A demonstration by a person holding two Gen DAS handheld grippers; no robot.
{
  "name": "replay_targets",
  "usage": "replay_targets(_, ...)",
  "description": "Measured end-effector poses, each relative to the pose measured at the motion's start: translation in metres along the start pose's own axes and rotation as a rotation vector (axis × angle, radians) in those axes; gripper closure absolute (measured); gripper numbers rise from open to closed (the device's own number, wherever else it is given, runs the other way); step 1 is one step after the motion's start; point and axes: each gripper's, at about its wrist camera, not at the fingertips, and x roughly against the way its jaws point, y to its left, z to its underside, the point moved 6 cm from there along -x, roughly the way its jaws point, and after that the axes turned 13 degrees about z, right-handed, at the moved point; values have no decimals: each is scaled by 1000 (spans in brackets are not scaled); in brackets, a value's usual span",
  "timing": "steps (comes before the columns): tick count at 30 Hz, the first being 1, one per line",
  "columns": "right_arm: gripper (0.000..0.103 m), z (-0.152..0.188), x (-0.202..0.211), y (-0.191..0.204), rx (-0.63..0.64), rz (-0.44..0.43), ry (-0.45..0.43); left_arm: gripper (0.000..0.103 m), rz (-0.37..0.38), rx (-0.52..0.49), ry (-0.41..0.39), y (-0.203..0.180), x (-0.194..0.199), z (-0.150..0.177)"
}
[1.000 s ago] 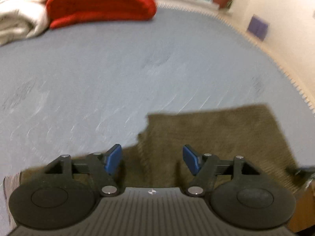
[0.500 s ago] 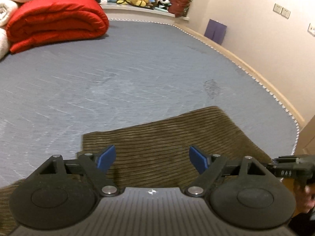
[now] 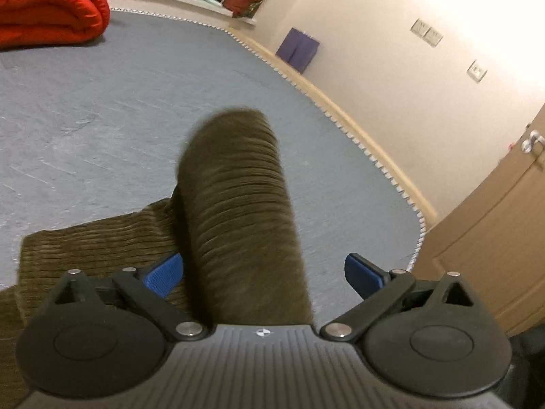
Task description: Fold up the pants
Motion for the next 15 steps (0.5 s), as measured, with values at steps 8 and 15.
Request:
replay_targets(8, 78, -22, -14, 42, 66, -93, 3, 81, -202, 104, 34, 62, 29, 20)
replay_targets(15, 37, -68, -4, 29, -164, -340, -115, 81, -303, 159, -65, 103, 118, 40)
